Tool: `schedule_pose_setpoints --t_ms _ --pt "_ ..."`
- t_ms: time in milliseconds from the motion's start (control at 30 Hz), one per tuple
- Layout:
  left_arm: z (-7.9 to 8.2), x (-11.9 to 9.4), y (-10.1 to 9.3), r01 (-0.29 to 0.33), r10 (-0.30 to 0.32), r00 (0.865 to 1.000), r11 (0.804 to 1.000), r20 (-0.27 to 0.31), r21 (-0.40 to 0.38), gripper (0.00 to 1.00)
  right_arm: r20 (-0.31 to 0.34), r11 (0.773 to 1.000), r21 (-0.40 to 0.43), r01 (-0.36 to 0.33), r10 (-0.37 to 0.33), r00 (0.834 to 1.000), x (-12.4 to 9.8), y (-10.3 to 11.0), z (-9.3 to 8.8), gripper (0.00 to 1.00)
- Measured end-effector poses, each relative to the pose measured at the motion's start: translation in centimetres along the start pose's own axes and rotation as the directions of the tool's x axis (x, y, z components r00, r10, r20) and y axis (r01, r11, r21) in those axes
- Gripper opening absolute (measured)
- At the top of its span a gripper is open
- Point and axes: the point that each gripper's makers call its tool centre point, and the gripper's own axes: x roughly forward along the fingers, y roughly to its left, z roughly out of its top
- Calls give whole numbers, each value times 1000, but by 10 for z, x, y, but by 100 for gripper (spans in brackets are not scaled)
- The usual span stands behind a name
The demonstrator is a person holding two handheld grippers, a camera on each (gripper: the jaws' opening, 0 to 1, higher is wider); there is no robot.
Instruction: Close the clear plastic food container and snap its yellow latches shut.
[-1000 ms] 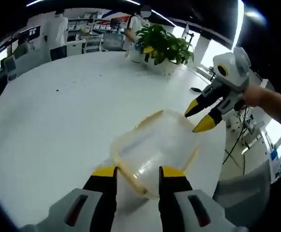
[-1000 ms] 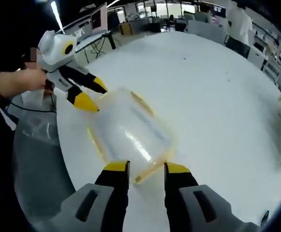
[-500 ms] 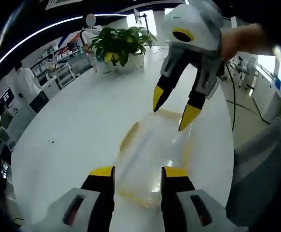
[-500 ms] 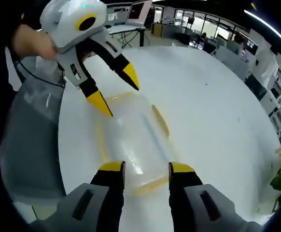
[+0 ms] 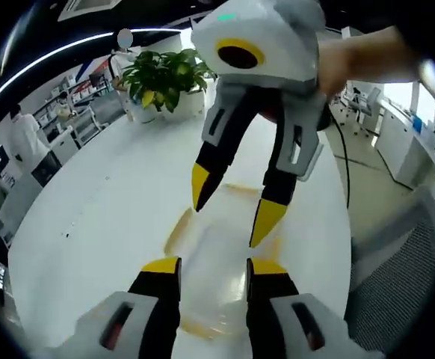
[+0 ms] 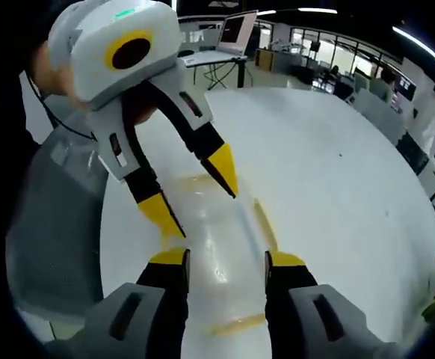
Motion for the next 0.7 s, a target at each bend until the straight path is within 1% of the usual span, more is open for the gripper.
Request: schedule_pose_setpoints --t_ms 267,400,467,567,633,700 --pt "-1 0 -8 14 -14 1000 1000 0 1 28 -5 1000 -9 -5 5 1000 7 -4 5 37" --pt "-3 0 -12 20 -20 1000 1000 -4 -1 29 -13 1000 -10 -11 11 1000 10 -6 5 37" --pt "-4 -1 -16 36 -36 999 999 -7 -25 30 -19 1000 -15 -12 12 1000 11 -8 5 37" --pt "-5 -1 -17 25 -25 1000 1000 -17 13 31 -26 1000 -26 -15 15 1000 11 -11 6 37" --pt "-5 -1 -18 30 -30 999 999 -16 11 31 -28 999 -22 -24 24 999 11 -11 8 37" --pt "-4 -1 -21 34 -34 999 999 -11 14 31 -46 999 -25 -31 29 999 13 -13 7 36"
